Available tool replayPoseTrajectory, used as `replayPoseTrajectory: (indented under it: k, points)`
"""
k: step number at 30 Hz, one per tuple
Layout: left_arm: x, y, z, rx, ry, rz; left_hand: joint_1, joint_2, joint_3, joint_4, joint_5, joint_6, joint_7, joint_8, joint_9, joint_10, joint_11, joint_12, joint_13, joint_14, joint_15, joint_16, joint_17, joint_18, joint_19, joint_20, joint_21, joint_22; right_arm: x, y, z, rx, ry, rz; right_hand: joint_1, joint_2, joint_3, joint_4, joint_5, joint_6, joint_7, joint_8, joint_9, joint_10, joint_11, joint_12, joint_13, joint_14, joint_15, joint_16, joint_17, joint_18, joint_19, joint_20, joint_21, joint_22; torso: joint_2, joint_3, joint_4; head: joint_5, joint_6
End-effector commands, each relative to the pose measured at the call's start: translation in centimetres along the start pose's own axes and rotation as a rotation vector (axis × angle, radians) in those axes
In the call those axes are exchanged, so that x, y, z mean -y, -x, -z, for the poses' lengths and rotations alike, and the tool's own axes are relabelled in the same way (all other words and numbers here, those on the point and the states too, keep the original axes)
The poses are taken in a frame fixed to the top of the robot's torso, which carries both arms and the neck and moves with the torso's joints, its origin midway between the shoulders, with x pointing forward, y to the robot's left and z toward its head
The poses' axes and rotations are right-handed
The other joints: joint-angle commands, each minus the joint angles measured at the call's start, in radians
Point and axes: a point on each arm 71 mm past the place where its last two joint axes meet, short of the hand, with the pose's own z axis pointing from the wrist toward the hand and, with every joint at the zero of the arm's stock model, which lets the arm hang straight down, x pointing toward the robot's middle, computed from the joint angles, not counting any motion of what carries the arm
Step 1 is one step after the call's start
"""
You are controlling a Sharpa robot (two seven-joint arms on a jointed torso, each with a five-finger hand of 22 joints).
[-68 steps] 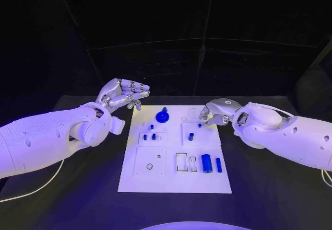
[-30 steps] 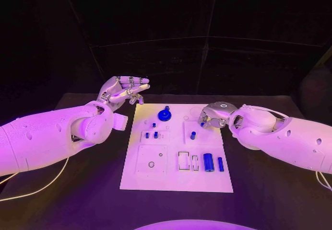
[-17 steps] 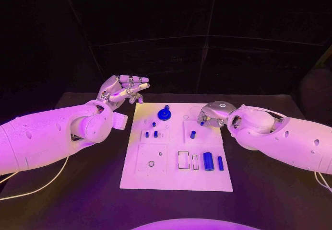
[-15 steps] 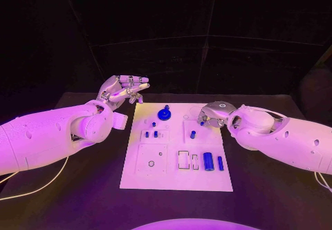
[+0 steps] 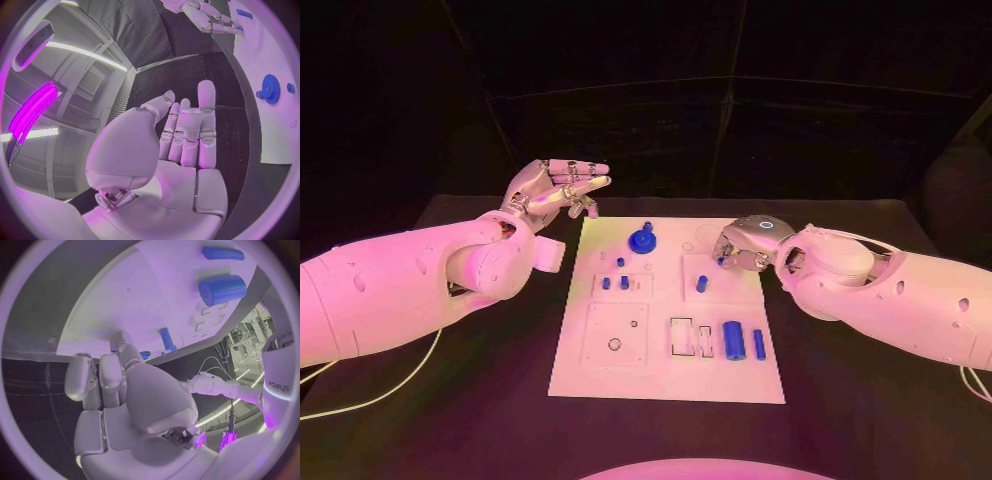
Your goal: Assemble the parts on the task board
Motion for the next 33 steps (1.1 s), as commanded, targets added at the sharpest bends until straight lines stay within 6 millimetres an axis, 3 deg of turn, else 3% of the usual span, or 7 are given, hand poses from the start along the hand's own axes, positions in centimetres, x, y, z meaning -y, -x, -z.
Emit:
replayPoseTrajectory:
  k: [1, 19, 25, 33]
  points:
    - [0.1, 0.0, -0.1, -0.007, -0.002, 0.009, 0.009, 0.001, 0.001, -0.007, -0.002, -0.007, -0.003, 0.004, -0.001, -0.006, -0.002, 0.003, 0.0, -0.006, 0.001, -0.001, -0.002, 0.005, -0.004, 0.001, -0.004, -0.002, -0.2, 0.2, 0.1, 0.029, -0.001, -0.028, -0.017, 0.005, 0.0, 0.005, -0.006, 0.006, -0.002, 0.003, 0.003, 0.007, 0.0, -0.006, -0.002, 0.044, -0.007, 0.005, -0.001, -0.018, 0.007, 0.0, 0.004, 0.001, 0.001, 0.0003, -0.0001, 0.001, 0.001]
    - [0.0, 0.5, -0.2, 0.006, 0.003, 0.001, 0.015, 0.001, 0.0, -0.012, -0.002, -0.013, 0.001, 0.003, -0.001, -0.014, 0.001, 0.007, 0.0, -0.008, 0.003, -0.001, -0.004, 0.005, -0.003, 0.002, -0.006, -0.002, -0.1, 0.9, 1.8, 0.064, -0.002, -0.057, -0.017, 0.002, 0.009, -0.009, 0.005, 0.006, -0.003, 0.002, 0.003, 0.008, -0.002, -0.01, -0.004, 0.044, -0.009, 0.01, -0.004, -0.019, 0.012, -0.001, 0.009, 0.007, 0.001, -0.0003, -0.0004, -0.002, 0.0]
    - [-0.1, 0.7, -0.2, 0.009, 0.003, -0.002, 0.015, 0.002, 0.0, -0.013, -0.001, -0.013, 0.001, 0.003, -0.001, -0.015, 0.001, 0.007, 0.0, -0.009, 0.003, -0.001, -0.004, 0.005, -0.003, 0.002, -0.006, -0.002, -1.0, 1.7, 2.8, 0.09, 0.025, -0.076, -0.017, 0.001, 0.011, -0.014, 0.01, 0.006, -0.003, 0.002, 0.002, 0.008, -0.002, -0.011, -0.004, 0.043, -0.009, 0.012, -0.004, -0.02, 0.015, -0.001, 0.012, 0.011, 0.0, 0.0, 0.0014, -0.002, -0.001]
    - [-0.1, 0.7, -0.3, 0.01, 0.003, -0.002, 0.017, 0.002, 0.0, -0.014, -0.001, -0.015, 0.002, 0.003, -0.001, -0.017, 0.002, 0.008, -0.001, -0.009, 0.003, -0.001, -0.005, 0.005, -0.003, 0.002, -0.006, -0.002, -3.5, 4.2, 3.5, 0.161, 0.093, -0.1, -0.017, -0.001, 0.014, -0.019, 0.016, 0.006, -0.002, 0.002, 0.002, 0.009, -0.001, -0.012, -0.005, 0.043, -0.009, 0.015, -0.003, -0.021, 0.018, -0.001, 0.015, 0.016, 0.0, -0.0007, 0.0014, 0.003, 0.003]
